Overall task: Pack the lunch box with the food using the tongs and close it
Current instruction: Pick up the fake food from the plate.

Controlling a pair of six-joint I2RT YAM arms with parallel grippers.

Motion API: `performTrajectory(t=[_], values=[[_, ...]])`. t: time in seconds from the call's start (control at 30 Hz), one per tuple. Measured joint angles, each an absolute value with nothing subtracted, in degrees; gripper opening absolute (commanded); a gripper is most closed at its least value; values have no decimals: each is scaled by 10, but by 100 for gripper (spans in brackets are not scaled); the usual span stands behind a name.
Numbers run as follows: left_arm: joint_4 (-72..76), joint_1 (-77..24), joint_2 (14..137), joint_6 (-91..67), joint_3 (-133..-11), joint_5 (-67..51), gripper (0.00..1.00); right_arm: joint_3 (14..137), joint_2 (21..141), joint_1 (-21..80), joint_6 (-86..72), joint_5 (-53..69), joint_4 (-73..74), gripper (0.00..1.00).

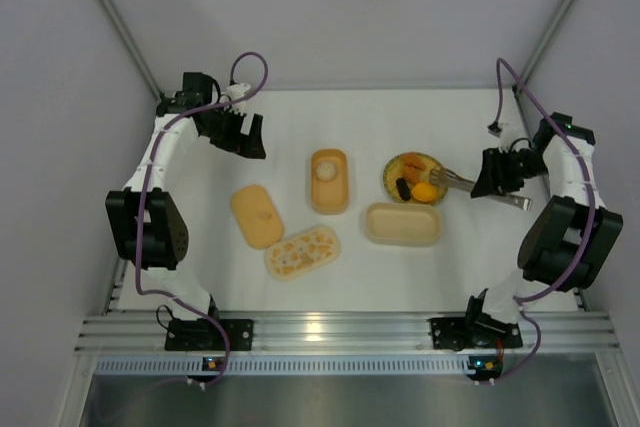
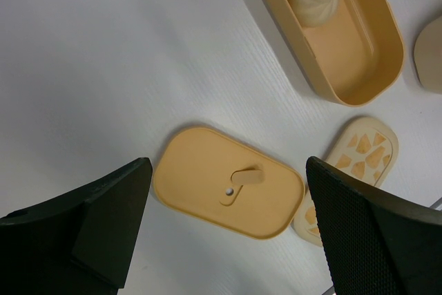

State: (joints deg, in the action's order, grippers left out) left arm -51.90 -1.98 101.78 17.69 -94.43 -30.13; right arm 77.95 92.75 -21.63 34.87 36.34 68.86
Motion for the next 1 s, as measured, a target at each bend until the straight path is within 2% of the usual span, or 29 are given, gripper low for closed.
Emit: performTrajectory(t=[0.5, 0.7, 0.83, 1.0], values=[[-519, -20, 1018, 175, -944, -301, 98, 756, 951, -215, 338, 366, 684, 40], [-519, -20, 1018, 171, -944, -302, 98, 749, 953, -215, 338, 366, 684, 31], [-519, -20, 1018, 169, -944, -302, 98, 750, 953, -215, 342, 377, 688, 16], [-519, -20, 1018, 167, -944, -302, 98, 758, 953, -213, 343, 396, 696, 10]])
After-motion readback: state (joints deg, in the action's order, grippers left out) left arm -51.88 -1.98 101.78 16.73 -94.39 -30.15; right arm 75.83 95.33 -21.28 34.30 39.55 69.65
